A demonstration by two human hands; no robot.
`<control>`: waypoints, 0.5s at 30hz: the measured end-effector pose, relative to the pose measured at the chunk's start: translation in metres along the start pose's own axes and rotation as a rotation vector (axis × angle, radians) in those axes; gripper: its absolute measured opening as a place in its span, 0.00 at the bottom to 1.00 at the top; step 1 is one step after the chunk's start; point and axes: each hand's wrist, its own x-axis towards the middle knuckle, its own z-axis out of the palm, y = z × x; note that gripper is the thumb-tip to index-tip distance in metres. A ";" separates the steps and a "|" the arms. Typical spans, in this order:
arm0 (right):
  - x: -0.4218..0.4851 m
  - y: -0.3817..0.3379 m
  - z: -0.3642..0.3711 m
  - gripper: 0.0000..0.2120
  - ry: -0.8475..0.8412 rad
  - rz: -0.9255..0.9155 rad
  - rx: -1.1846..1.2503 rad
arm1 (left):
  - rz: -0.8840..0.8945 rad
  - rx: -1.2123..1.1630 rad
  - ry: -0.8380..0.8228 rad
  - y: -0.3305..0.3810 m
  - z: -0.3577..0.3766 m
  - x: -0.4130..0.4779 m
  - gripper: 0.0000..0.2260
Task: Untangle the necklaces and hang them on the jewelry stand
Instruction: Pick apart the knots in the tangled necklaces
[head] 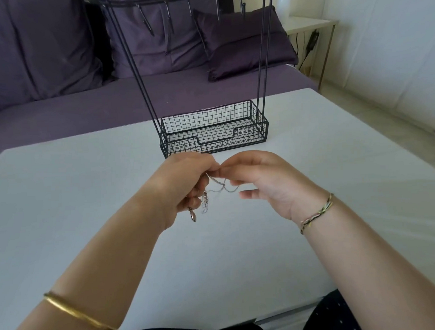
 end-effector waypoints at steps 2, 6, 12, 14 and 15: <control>0.002 0.000 -0.003 0.04 0.102 -0.060 -0.052 | 0.009 0.158 0.027 -0.004 0.001 0.001 0.09; 0.004 0.005 -0.005 0.04 0.308 -0.253 -0.229 | 0.034 0.383 -0.014 -0.012 0.005 0.005 0.07; 0.003 0.001 0.003 0.07 0.225 -0.195 0.099 | 0.022 0.453 -0.076 -0.015 0.007 0.004 0.05; 0.003 0.001 0.001 0.06 0.260 -0.228 0.054 | 0.027 0.462 -0.070 -0.016 0.004 0.005 0.06; 0.003 0.001 -0.001 0.05 0.294 -0.276 -0.052 | 0.033 0.461 -0.063 -0.016 0.004 0.005 0.07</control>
